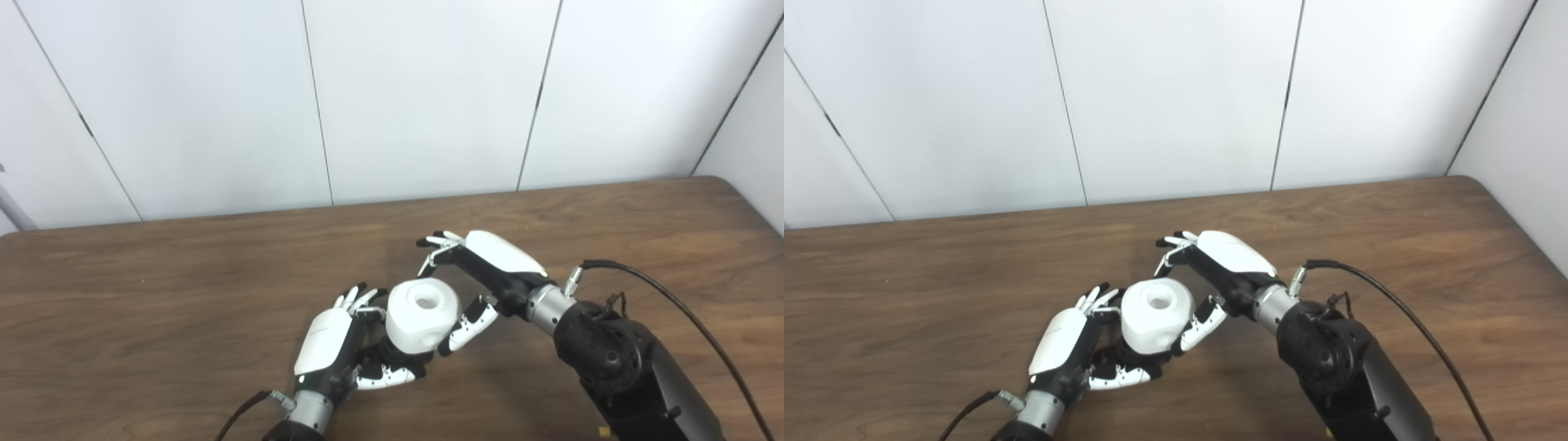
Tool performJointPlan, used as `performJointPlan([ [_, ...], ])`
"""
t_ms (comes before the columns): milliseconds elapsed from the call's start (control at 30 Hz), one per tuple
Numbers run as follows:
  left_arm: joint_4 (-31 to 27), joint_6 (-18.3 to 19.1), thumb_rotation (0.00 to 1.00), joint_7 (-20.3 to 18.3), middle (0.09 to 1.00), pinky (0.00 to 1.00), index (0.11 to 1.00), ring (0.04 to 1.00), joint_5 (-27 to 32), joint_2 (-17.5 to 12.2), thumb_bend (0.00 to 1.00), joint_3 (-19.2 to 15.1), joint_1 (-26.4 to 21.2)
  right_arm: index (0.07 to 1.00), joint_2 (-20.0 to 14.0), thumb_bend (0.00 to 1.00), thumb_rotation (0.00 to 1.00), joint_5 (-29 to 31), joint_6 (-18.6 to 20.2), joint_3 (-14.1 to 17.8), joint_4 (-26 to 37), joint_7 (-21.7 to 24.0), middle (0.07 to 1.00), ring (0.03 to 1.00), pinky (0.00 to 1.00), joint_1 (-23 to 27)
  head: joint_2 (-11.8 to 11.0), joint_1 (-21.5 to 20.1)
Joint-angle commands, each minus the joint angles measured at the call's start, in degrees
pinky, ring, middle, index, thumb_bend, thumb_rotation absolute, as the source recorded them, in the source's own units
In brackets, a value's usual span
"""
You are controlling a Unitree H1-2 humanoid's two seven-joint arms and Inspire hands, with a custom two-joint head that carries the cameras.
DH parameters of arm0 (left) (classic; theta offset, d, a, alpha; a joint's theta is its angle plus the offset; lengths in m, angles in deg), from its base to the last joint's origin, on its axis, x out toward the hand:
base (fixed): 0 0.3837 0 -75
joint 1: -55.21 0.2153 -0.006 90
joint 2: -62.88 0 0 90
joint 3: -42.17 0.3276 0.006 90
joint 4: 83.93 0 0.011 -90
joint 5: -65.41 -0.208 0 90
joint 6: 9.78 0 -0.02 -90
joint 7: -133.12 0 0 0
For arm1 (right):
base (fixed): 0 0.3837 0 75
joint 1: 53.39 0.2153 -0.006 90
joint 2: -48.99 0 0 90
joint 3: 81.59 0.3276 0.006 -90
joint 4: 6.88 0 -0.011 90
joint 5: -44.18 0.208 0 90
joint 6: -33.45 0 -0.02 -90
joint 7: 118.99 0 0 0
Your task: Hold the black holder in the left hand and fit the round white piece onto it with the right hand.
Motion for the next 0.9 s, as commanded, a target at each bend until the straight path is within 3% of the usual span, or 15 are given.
performJointPlan([
  [0, -0.2, 1.1, 0.04, -0.8, 0.905, 1.0, 0.479, 1.0, -0.6, 0.1, 0.52, 1.0, 1.6, 0.477, 0.3, 0.52, 0.13, -0.2, -2.4, -0.7, 0.4, -0.6, 0.919, 0.982, 0.95, 0.8, 0.0, 0.2],
  [867, -1.0, 2.3, 0.05, -0.3, 0.912, 1.0, 0.478, 1.0, -1.2, 1.6, 0.52, 2.2, 1.9, 0.477, 2.6, 0.51, 0.13, 0.7, -4.8, -3.5, -2.1, -2.3, 0.91, 0.969, 0.93, 1.1, 0.6, 3.0],
])
